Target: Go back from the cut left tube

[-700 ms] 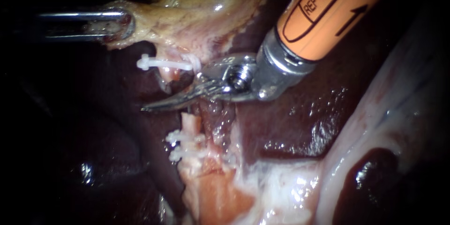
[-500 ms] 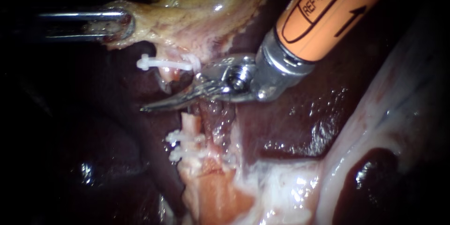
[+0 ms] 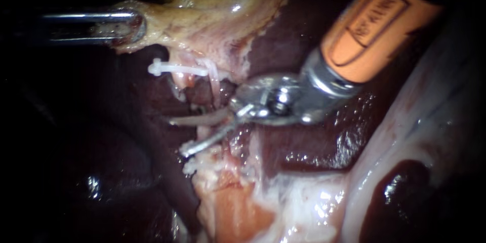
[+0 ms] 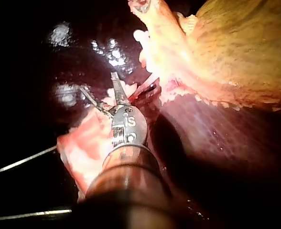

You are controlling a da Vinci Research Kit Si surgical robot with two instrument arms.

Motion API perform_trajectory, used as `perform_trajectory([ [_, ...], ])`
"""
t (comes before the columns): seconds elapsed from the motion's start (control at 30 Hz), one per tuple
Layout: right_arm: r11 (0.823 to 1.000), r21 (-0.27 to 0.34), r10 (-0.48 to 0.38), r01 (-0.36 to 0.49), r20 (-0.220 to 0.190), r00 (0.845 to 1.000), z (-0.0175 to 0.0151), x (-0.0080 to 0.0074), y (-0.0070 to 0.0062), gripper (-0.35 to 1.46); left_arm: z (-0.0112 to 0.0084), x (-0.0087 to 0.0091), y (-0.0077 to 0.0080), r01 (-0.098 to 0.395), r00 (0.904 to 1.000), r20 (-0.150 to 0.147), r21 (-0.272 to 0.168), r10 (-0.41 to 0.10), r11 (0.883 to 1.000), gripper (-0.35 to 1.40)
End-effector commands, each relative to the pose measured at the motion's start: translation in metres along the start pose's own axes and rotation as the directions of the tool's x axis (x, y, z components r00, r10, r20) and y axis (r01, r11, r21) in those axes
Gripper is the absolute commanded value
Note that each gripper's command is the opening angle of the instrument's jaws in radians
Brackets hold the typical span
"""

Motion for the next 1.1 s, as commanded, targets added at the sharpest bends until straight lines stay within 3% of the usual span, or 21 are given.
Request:
perform_trajectory([
  [0.03,0.999,-0.029,-0.018,0.019,0.031,0.999,-0.0009,-0.0003,-0.0005,1.41,0.0000,0.0000,0.0000,-0.001,1.0000,0.000,0.000,0.001,1.000,-0.35],
  [0.13,0.992,-0.107,-0.059,0.071,0.117,0.991,-0.0041,-0.0011,-0.0016,1.43,0.0000,0.0000,-0.0001,-0.001,1.0000,0.000,-0.001,0.001,1.000,-0.35],
  [0.23,0.982,-0.159,-0.077,0.102,0.159,0.984,-0.0072,-0.0016,-0.0022,1.43,0.0000,0.0000,-0.0002,-0.001,1.0000,0.000,-0.001,0.001,1.000,-0.35],
  [0.43,0.959,-0.253,-0.081,0.128,0.186,0.979,-0.0117,-0.0022,-0.0028,1.41,0.0001,0.0000,-0.0002,-0.001,1.0000,0.000,-0.001,0.001,1.000,-0.35],
  [0.7,0.961,-0.253,-0.061,0.110,0.195,0.979,-0.0124,-0.0021,-0.0028,1.41,0.0005,0.0000,-0.0004,-0.001,1.0000,-0.001,0.000,0.001,1.000,-0.35],
  [1.1,0.961,-0.253,-0.061,0.110,0.195,0.979,-0.0124,-0.0022,-0.0027,1.41,0.0045,-0.0016,-0.0019,-0.012,0.9998,-0.015,0.014,0.012,1.000,-0.35],
])
